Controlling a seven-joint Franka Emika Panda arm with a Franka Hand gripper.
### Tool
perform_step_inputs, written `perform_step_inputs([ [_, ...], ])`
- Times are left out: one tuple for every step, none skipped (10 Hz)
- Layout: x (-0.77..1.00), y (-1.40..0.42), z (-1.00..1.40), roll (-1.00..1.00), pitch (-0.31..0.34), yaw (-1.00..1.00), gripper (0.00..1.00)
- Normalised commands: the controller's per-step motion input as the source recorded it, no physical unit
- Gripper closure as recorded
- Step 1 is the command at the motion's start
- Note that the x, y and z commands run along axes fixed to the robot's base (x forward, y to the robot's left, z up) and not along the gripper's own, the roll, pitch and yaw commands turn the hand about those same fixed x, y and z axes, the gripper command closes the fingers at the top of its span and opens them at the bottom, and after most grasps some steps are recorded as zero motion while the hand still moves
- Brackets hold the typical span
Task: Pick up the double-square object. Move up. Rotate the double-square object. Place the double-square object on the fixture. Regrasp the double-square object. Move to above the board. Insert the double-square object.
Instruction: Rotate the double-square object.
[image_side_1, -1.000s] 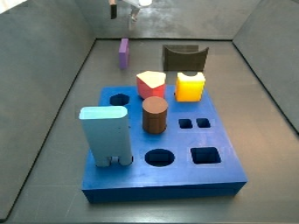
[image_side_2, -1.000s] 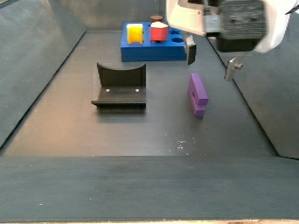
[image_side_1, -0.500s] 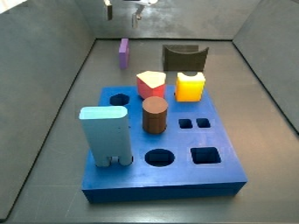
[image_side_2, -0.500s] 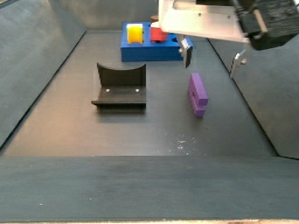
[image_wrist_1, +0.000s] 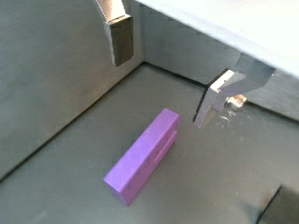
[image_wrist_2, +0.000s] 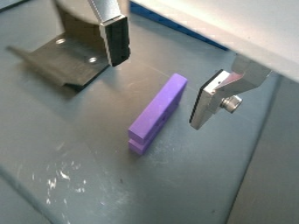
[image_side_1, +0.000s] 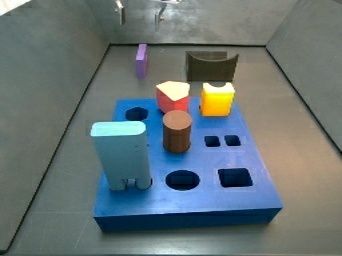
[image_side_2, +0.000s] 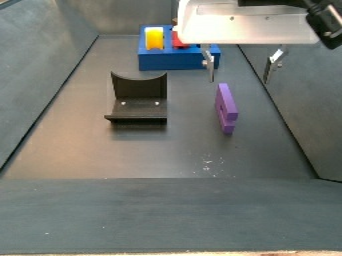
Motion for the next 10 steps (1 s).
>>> perform_step_inputs([
  [0.05, 0.01, -0.04, 0.05, -0.049, 0.58, 0.00],
  [0.04, 0.01, -0.04, 0.05, -0.048, 0.34, 0.00],
  [0.04, 0.01, -0.04, 0.05, -0.047, 0.25, 0.00],
  [0.00, 0.00, -1.00, 0.00, 0.000, 0.00, 0.00],
  [0.00, 0.00, -1.00, 0.00, -0.004, -0.04, 0.00],
  [0.01, 0.00, -1.00, 0.00, -0.013, -0.03, 0.00],
  [0.01, 0.01, -1.00, 0.01, -0.022, -0.03, 0.00],
  [0.02, 0.01, -1.00, 0.01, -0.024, -0.02, 0.00],
  [0.02, 0.01, -1.00, 0.01, -0.026, -0.02, 0.00],
  [0.03, 0.02, -1.00, 0.02, -0.028, -0.01, 0.00],
])
